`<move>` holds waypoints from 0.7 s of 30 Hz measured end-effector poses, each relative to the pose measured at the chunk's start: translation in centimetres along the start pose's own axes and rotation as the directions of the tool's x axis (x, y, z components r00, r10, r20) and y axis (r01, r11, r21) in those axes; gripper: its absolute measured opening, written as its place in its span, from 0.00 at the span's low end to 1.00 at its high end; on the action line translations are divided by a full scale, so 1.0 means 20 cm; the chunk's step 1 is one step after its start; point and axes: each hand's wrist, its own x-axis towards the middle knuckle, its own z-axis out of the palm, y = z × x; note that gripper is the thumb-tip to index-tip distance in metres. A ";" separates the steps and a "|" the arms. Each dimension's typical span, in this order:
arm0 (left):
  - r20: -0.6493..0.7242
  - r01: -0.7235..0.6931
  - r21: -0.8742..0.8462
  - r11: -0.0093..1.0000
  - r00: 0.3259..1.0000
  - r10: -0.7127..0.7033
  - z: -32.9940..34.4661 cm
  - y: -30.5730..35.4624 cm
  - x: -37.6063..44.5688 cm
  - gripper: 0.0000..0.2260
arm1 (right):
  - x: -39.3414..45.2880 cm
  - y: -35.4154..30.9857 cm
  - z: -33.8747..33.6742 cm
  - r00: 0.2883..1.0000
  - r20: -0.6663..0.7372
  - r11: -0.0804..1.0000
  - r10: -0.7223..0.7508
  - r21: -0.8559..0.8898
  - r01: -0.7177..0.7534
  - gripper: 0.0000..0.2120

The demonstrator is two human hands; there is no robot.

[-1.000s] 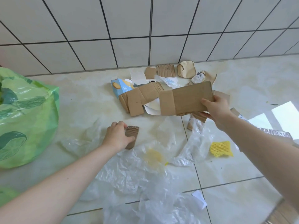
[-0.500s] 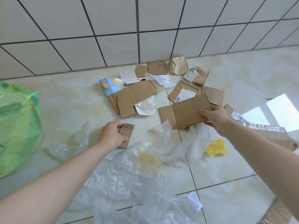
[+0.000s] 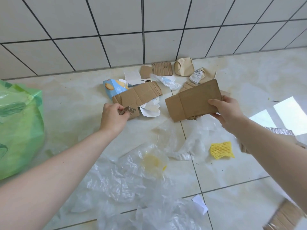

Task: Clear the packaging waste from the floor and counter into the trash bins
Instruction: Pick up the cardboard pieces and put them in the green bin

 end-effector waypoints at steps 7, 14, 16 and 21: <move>0.027 0.074 0.059 0.996 0.997 -0.075 0.10 0.04 0.09 0.06 | -0.02 -0.01 0.03 0.999 0.029 0.999 -0.043 0.001 0.043 0.11; 0.016 0.136 0.079 0.988 0.990 -0.137 0.14 0.05 0.13 0.06 | -0.03 -0.07 0.05 0.994 0.074 0.968 -0.082 0.243 0.062 0.08; 0.005 0.149 0.068 0.987 0.989 -0.149 0.14 0.07 0.14 0.07 | -0.03 -0.08 0.05 0.995 0.066 0.949 -0.071 0.310 0.048 0.08; 0.003 0.173 0.087 0.981 0.985 -0.174 0.16 0.08 0.16 0.06 | -0.01 -0.07 0.04 0.999 0.048 0.954 -0.017 0.299 0.002 0.07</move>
